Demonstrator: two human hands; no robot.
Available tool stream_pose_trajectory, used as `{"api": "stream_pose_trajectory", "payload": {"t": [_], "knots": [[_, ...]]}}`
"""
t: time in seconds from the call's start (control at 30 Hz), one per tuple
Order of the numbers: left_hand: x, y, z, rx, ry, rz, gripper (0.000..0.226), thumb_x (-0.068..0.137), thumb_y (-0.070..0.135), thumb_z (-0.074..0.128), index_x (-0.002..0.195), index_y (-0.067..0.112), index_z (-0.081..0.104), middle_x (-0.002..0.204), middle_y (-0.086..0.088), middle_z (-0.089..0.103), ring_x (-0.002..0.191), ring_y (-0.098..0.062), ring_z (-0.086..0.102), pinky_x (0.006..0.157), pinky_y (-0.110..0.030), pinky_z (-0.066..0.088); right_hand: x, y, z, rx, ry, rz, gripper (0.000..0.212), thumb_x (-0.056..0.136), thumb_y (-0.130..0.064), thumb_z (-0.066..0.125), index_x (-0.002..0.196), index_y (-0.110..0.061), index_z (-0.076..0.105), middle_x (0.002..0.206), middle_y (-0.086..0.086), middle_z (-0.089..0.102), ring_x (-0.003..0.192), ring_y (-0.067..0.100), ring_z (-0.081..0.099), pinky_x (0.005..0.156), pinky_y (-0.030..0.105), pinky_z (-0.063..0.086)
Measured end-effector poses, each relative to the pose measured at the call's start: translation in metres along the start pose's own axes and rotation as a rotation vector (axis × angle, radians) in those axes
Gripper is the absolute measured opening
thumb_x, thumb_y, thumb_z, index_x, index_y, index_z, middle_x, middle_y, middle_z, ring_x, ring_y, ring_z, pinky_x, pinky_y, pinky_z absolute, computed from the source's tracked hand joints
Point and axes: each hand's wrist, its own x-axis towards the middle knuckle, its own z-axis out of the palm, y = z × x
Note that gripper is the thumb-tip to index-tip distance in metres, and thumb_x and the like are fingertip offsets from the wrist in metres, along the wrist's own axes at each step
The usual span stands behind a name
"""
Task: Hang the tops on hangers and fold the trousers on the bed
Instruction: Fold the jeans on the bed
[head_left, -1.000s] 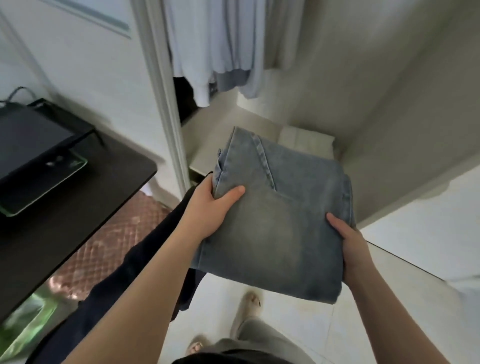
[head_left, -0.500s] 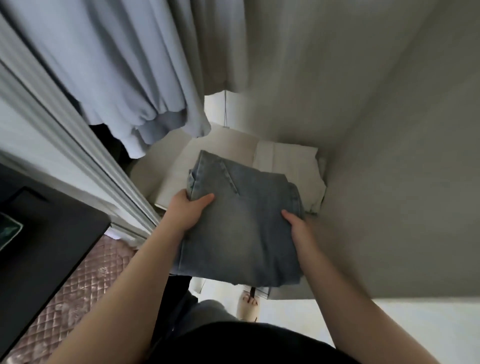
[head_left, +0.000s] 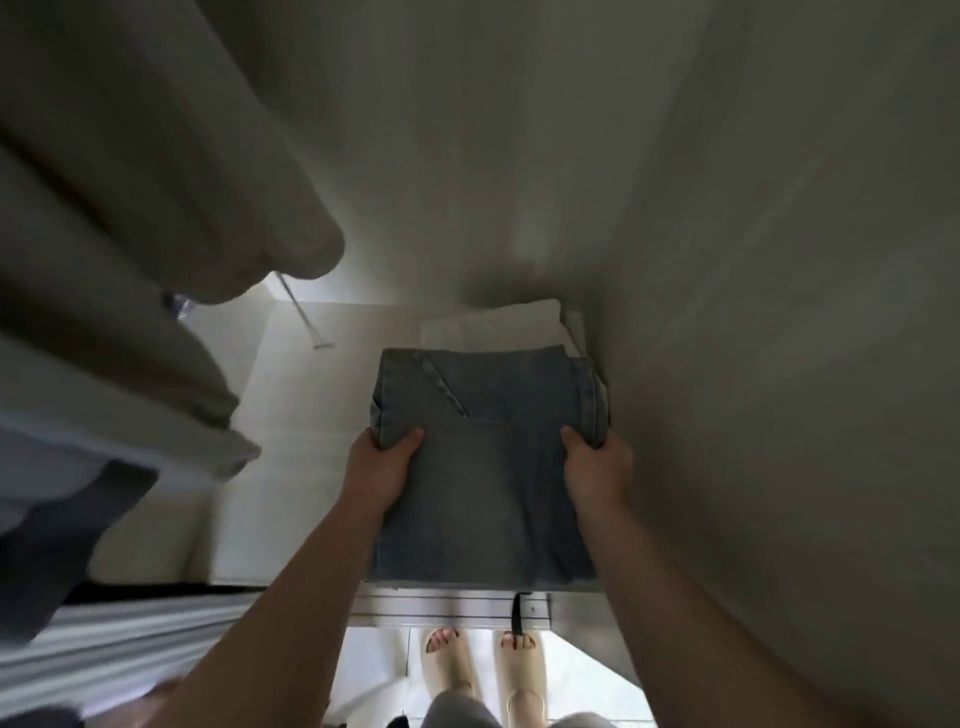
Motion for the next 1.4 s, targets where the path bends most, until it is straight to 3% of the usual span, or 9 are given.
{"api": "stream_pose_trajectory", "payload": {"t": [0.13, 0.27, 0.43, 0.53, 0.63, 0.83, 1.0, 1.23, 1.4], "knots": [[0.056, 0.003, 0.032, -0.003, -0.029, 0.040, 0.046, 0.088, 0.035, 0.077, 0.126, 0.012, 0.063, 0.122, -0.008, 0.068, 0.106, -0.031, 0.065, 0.094, -0.045, 0.054, 0.058, -0.027, 0.020, -0.101, 0.050, -0.069, 0.025, 0.093, -0.027, 0.067, 0.113, -0.013, 0.071, 0.095, -0.002, 0.068, 0.090, 0.021, 0.064, 0.074, 0.025, 0.044], [0.104, -0.004, 0.060, 0.002, -0.070, 0.116, 0.052, 0.086, 0.030, 0.079, 0.130, 0.012, 0.059, 0.127, -0.008, 0.067, 0.114, -0.032, 0.064, 0.096, -0.052, 0.054, 0.118, -0.049, 0.038, -0.303, 0.046, -0.070, 0.037, 0.093, -0.021, 0.063, 0.128, -0.009, 0.061, 0.123, 0.015, 0.067, 0.112, 0.032, 0.063, 0.083, 0.027, 0.043], [0.120, -0.032, 0.067, 0.128, -0.029, 0.193, 0.094, 0.075, 0.049, 0.080, 0.153, 0.024, 0.034, 0.152, -0.003, 0.048, 0.135, -0.029, 0.050, 0.108, -0.052, 0.045, 0.113, -0.009, 0.055, -0.852, -0.011, -0.329, 0.086, 0.090, -0.041, 0.061, 0.159, -0.031, 0.011, 0.165, 0.010, 0.013, 0.149, 0.036, 0.017, 0.116, 0.058, 0.025], [0.106, -0.053, 0.074, 0.053, -0.053, 0.131, 0.099, 0.066, 0.068, 0.071, 0.150, 0.029, 0.038, 0.146, 0.002, 0.053, 0.129, -0.025, 0.055, 0.105, -0.049, 0.049, 0.099, 0.023, 0.065, -1.036, -0.116, -0.567, 0.078, 0.093, -0.060, 0.048, 0.155, -0.050, 0.001, 0.167, -0.002, -0.011, 0.153, 0.032, -0.007, 0.114, 0.069, 0.012], [0.110, -0.063, 0.083, 0.023, -0.053, 0.073, 0.078, 0.078, 0.060, 0.075, 0.142, 0.026, 0.045, 0.131, 0.005, 0.060, 0.119, -0.025, 0.061, 0.094, -0.043, 0.053, 0.103, 0.042, 0.070, -1.145, -0.159, -0.574, 0.074, 0.090, -0.078, 0.028, 0.152, -0.055, -0.005, 0.167, -0.005, -0.017, 0.153, 0.030, -0.012, 0.112, 0.074, 0.007], [0.148, -0.048, 0.089, 0.133, -0.063, 0.142, 0.044, 0.089, 0.037, 0.074, 0.126, 0.020, 0.056, 0.114, 0.002, 0.065, 0.110, -0.029, 0.064, 0.087, -0.038, 0.052, 0.112, 0.051, 0.077, -1.183, -0.108, -0.541, 0.076, 0.090, -0.078, 0.022, 0.153, -0.052, -0.012, 0.166, -0.002, -0.023, 0.153, 0.030, -0.013, 0.113, 0.074, 0.010], [0.197, -0.007, 0.097, 0.262, -0.100, 0.284, 0.041, 0.091, 0.038, 0.071, 0.127, 0.020, 0.059, 0.119, -0.001, 0.067, 0.110, -0.028, 0.063, 0.085, -0.035, 0.046, 0.131, 0.039, 0.089, -1.111, -0.123, -0.470, 0.075, 0.093, -0.075, 0.024, 0.154, -0.050, -0.010, 0.165, -0.001, -0.025, 0.153, 0.027, -0.013, 0.114, 0.071, 0.011], [0.208, -0.002, 0.106, 0.297, -0.071, 0.256, 0.042, 0.093, 0.040, 0.069, 0.123, 0.013, 0.057, 0.120, -0.010, 0.067, 0.109, -0.034, 0.063, 0.083, -0.037, 0.046, 0.179, 0.012, 0.087, -1.087, -0.305, -0.450, 0.074, 0.095, -0.073, 0.030, 0.153, -0.052, -0.011, 0.166, -0.006, -0.022, 0.154, 0.024, -0.011, 0.116, 0.072, 0.009], [0.187, -0.007, 0.104, 0.304, -0.006, 0.246, 0.050, 0.092, 0.047, 0.066, 0.130, 0.017, 0.052, 0.124, -0.007, 0.065, 0.113, -0.036, 0.062, 0.082, -0.038, 0.044, 0.171, 0.011, 0.081, -1.119, -0.293, -0.448, 0.074, 0.096, -0.070, 0.031, 0.154, -0.050, -0.010, 0.167, -0.006, -0.017, 0.154, 0.024, -0.009, 0.116, 0.070, 0.002]]}}
